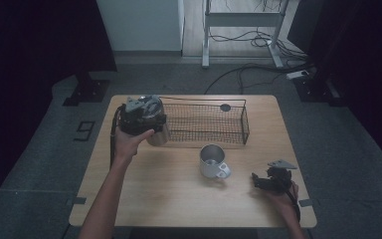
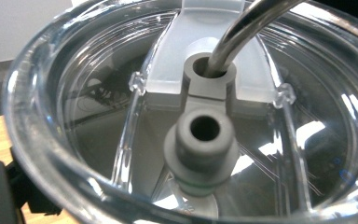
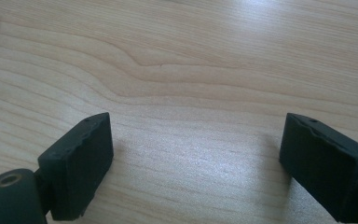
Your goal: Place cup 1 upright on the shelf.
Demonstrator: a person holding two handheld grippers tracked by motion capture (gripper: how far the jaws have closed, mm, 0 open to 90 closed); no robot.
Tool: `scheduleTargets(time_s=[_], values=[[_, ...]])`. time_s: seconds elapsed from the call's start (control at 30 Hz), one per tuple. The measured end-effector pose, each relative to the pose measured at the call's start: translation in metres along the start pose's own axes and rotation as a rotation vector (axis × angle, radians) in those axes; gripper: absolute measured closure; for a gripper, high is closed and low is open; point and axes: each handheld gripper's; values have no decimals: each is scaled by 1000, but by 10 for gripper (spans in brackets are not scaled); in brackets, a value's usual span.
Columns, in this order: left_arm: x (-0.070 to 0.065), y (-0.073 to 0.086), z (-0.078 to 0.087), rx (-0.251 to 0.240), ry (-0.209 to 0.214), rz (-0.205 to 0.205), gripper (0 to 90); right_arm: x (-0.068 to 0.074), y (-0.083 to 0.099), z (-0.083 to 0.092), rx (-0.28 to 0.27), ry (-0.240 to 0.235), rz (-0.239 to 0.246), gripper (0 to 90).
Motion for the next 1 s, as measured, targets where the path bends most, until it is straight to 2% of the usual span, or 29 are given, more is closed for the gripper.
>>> scheduleTargets(time_s=[0.13,0.53,0.9,1.0], values=[[-1,-5,-2,-1,-3,-6,41,0,0,0,0,0,0,95],[2,-14,-13,3,11,21,41,0,0,0,0,0,0,96],[-1,-18,-32,15,9,33,41,0,0,0,-1,-1,1,96],[-2,-20,-36,20,9,25,41,0,0,0,-1,-1,1,96]])
Point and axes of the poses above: each handheld gripper's, and its own axes: z roughly backward along the jaws, y roughly out of its underside, x roughly to its left, and after that the axes turned 3 degrees about -x, right-handed
